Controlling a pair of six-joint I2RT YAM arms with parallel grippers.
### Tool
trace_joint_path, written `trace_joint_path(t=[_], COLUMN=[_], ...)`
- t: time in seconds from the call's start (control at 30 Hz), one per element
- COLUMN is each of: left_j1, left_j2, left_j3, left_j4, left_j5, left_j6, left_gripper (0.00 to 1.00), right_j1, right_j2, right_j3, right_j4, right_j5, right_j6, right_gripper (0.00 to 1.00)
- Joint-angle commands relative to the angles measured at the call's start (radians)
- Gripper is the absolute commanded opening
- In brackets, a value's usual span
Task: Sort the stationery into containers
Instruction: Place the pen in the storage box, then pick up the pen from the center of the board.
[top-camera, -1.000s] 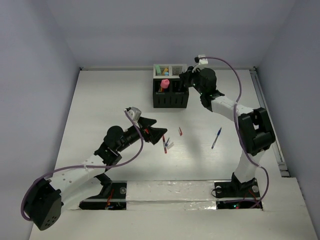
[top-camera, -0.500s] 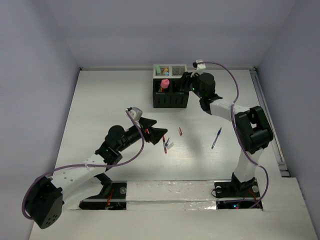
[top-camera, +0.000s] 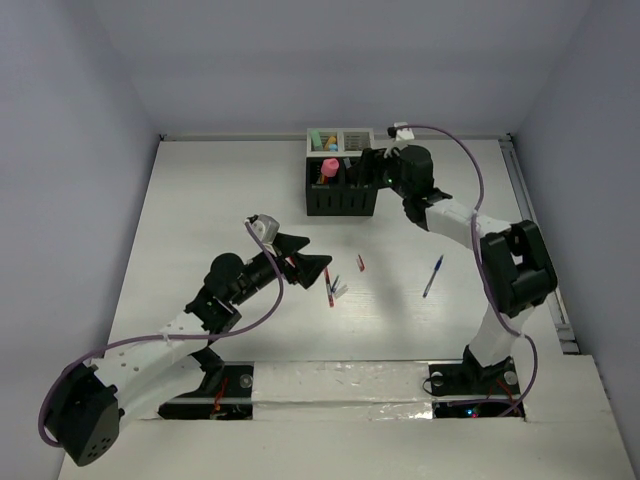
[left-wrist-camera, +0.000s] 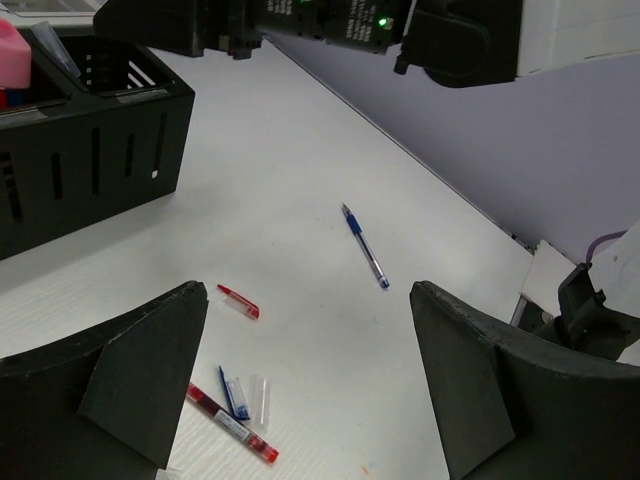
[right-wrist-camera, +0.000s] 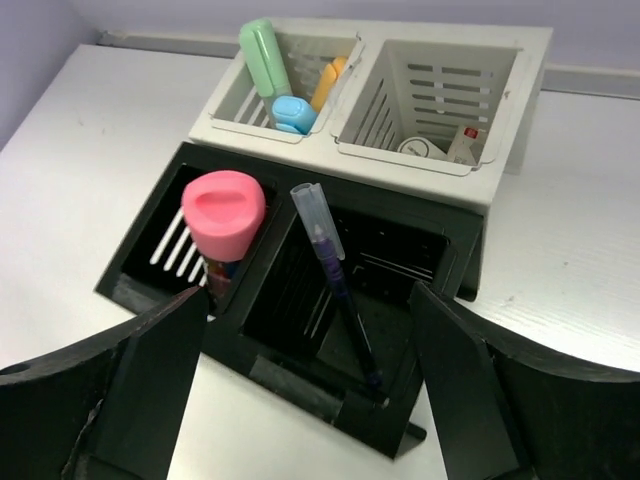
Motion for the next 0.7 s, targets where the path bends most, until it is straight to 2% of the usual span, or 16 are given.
trace_joint_path(t=[0.0,0.1,0.2,0.23,0.3,0.33,0.37,0.4,0.43,0.5,0.53,0.6,0.67], left_j1=[-0.005,-0.005,-0.005,-0.005,-0.005,-0.005,-0.005,-0.005,-0.005,-0.005,-0.005,-0.005,-0.005], left_j2=[-0.016,-0.024,-0.031,-0.036,-0.034,-0.033,-0.033,-0.027,-0.022,-0.012,-0.002,0.002,-0.005], left_j3=[0.010,0.008,0.005,0.004,0.004,0.007,0.007,0.008,0.008,0.013,0.014,0.017,0.013], left_j4=[0.029,0.027,0.027,0.027,0.027,0.024,0.021,0.021,0.020,0.023,0.026,0.032,0.036], left_j5=[-0.005,-0.005,-0.011,-0.013,-0.016,-0.022,-0.026,-0.033,-0.036,-0.034,-0.020,-0.013,-0.005], left_j6=[0.011,0.006,-0.001,-0.009,-0.015,-0.018,-0.024,-0.030,-0.035,-0.053,-0.060,-0.070,-0.075], left_gripper=[0.80,0.81,0.81,0.82,0.87,0.89,0.90,0.92,0.96,0.98,0.99,0.99,0.99], right_j1=[0.003,0.003,0.003,0.003,0.003,0.003,0.003,0.003,0.003,0.003,0.003,0.003,-0.025], right_j2=[-0.133,-0.218,-0.347,-0.406,-0.462,-0.488,-0.538,-0.560,-0.577,-0.608,-0.617,-0.631,-0.638], right_j3=[-0.025,-0.065,-0.161,-0.209,-0.256,-0.281,-0.316,-0.321,-0.321,-0.306,-0.304,-0.325,-0.347], right_j4=[-0.005,-0.034,-0.105,-0.187,-0.279,-0.386,-0.457,-0.537,-0.688,-0.822,-0.919,-0.982,-1.013], right_j5=[0.004,0.030,0.131,0.188,0.309,0.344,0.378,0.457,0.496,0.597,0.625,0.683,0.678], right_j6=[0.016,0.025,0.059,0.076,0.126,0.142,0.156,0.185,0.188,0.205,0.214,0.249,0.286], right_gripper=[0.89,0.89,0.77,0.56,0.34,0.18,0.16,0.16,0.19,0.29,0.41,0.55,0.62])
